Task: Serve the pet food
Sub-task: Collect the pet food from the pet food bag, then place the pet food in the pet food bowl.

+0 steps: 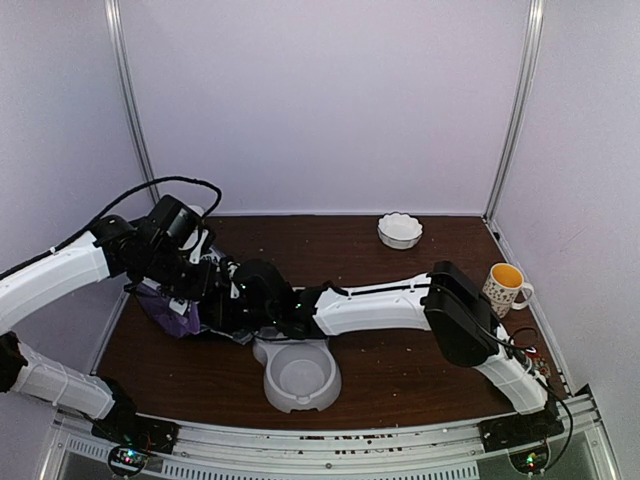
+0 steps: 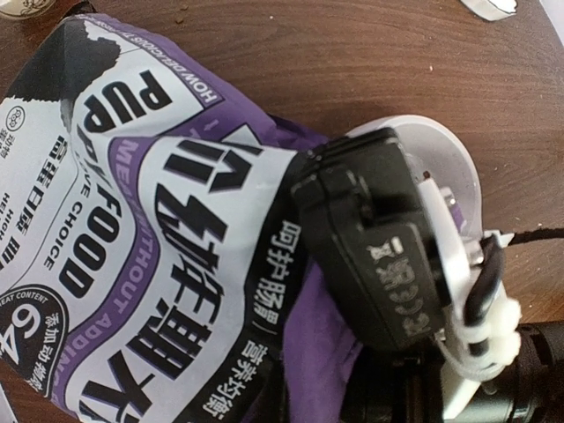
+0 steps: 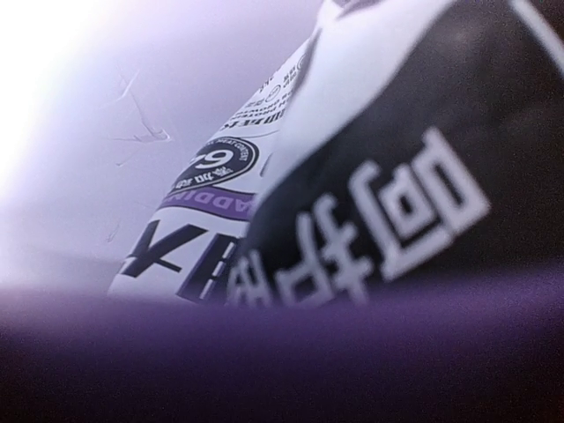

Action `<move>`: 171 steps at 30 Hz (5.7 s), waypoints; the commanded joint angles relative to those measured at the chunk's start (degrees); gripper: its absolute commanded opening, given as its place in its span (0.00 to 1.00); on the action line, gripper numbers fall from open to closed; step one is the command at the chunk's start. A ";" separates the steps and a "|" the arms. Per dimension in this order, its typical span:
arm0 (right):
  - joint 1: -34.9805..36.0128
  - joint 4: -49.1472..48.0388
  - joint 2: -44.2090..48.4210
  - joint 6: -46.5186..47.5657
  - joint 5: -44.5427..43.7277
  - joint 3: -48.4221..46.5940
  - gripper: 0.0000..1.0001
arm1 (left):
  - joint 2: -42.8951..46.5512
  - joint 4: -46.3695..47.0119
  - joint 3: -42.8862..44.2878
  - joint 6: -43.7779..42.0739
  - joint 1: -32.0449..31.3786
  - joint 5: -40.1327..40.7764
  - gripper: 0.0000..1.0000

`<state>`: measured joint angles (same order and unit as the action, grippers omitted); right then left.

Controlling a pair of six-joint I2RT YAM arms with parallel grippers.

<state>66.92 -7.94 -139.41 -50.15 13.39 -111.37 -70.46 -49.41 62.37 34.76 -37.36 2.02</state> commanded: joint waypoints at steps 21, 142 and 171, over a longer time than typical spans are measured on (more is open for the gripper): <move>-1.84 -2.53 13.60 -7.26 -5.94 13.14 0.00 | 2.55 5.20 1.02 -0.55 -1.33 -1.83 0.00; -2.53 -24.18 33.57 -18.83 2.64 44.13 0.00 | 7.13 3.53 -3.33 -6.27 -1.01 11.83 0.00; -2.57 -22.62 49.61 -19.57 3.71 60.10 0.00 | 10.38 2.73 -2.57 -12.70 1.30 12.41 0.00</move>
<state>64.55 -30.00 -93.43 -69.84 16.71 -52.97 -61.58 -48.05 57.74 24.25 -37.47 10.28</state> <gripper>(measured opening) 0.115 0.019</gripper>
